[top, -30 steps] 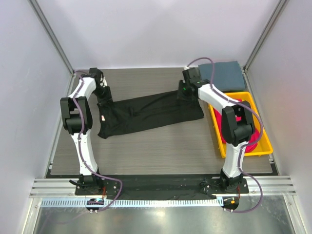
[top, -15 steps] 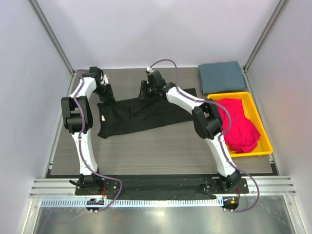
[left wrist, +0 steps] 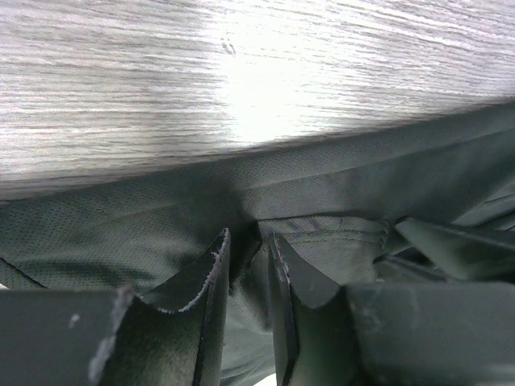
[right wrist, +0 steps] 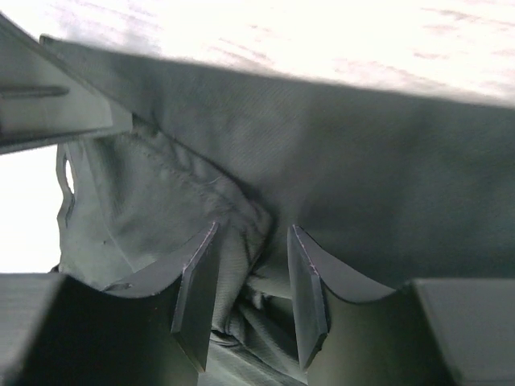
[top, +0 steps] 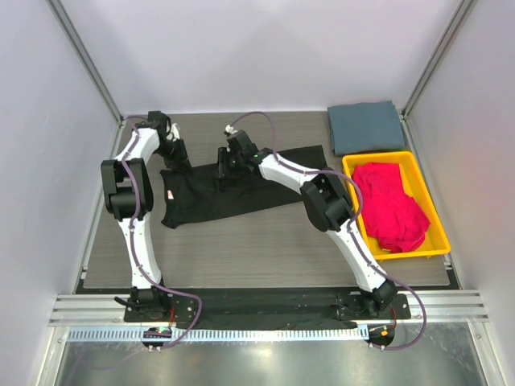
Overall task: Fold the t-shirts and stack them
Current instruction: Fold the tshirt
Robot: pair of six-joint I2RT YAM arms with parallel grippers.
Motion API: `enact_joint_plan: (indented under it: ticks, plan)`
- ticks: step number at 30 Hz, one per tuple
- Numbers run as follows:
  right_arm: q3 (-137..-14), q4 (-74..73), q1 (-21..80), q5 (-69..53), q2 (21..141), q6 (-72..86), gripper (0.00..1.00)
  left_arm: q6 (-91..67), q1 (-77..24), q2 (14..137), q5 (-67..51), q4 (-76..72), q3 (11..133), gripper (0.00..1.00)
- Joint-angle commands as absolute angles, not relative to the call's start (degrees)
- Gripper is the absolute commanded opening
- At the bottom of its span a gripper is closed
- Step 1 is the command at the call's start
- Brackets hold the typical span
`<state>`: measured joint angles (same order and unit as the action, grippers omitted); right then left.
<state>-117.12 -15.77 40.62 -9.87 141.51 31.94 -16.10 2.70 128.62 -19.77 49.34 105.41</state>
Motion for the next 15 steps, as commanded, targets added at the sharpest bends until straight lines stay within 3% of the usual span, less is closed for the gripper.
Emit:
enact_joint_plan:
  ticks: [1, 15]
  plan:
    - [-120.3, -12.5, 41.2, -11.1, 141.6, 32.4, 0.44, -15.9, 2.6, 126.5, -21.5, 47.9, 105.3, 0.26]
    - [-119.5, -13.5, 41.7, -10.4, 142.1, 32.9, 0.43, -15.7, 2.7, 126.9, -21.1, 48.6, 105.8, 0.25]
